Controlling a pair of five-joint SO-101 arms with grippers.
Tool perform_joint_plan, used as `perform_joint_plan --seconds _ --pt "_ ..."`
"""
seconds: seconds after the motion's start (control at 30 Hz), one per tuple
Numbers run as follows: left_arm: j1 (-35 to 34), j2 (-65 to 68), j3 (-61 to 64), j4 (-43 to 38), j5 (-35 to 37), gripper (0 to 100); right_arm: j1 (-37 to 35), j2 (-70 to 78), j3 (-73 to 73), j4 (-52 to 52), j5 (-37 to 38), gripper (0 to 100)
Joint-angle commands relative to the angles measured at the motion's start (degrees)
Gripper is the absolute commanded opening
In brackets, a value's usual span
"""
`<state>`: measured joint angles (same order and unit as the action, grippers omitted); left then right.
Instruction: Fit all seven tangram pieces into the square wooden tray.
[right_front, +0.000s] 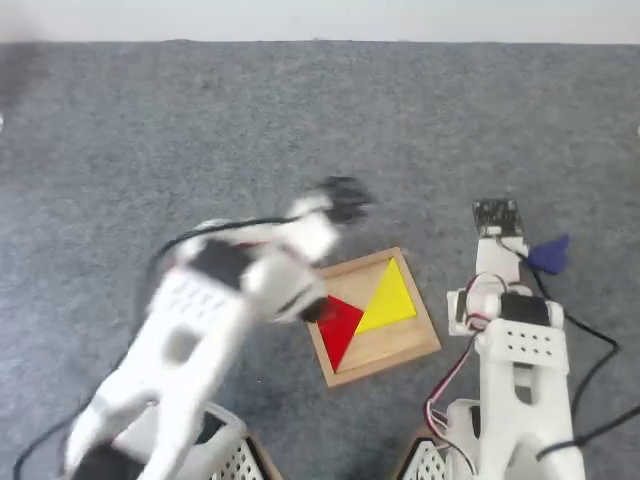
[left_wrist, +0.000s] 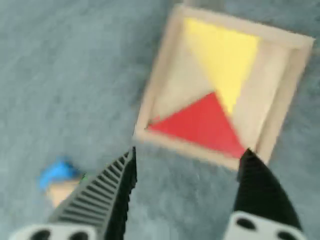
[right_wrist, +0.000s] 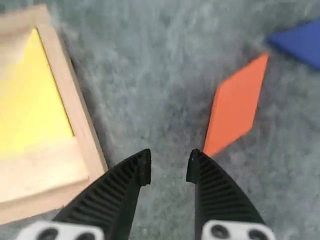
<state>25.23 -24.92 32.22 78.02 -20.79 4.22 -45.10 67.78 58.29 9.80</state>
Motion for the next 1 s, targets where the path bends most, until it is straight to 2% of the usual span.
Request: perform_joint_plan --seconds 0.0,0.17,0.3,0.43,0.6,0.67,0.83,0.97 --pt "3.3 13.3 -6.2 -7.9 1.7 32 1.2 -1.8 1.9 -2.9 -0.6 13.8" --pt "8.9 26.9 -10.9 -14.8 6.2 32 6.4 -1.8 4.8 -7.8 -1.1 13.8" --pt "11.4 36.6 -14.1 -17.4 10.3 32 6.6 -1.8 4.8 -8.1 -1.1 13.8" --pt "11.3 45.0 -18.8 -16.7 14.4 32 6.6 -1.8 4.8 -8.1 -1.2 13.8" --pt "11.2 51.2 -25.9 -10.8 17.7 31 6.5 -1.8 4.8 -8.1 -1.2 13.8" --pt "11.2 52.9 -27.8 -9.5 17.7 26 6.5 -1.8 4.8 -8.1 -1.2 13.8" --pt "11.5 54.3 -29.6 -6.8 17.3 5 6.5 -1.8 4.8 -8.2 -1.3 13.8" --pt "11.5 54.2 -29.9 -5.6 15.4 1 6.5 -1.8 4.8 -8.2 -1.3 13.8"
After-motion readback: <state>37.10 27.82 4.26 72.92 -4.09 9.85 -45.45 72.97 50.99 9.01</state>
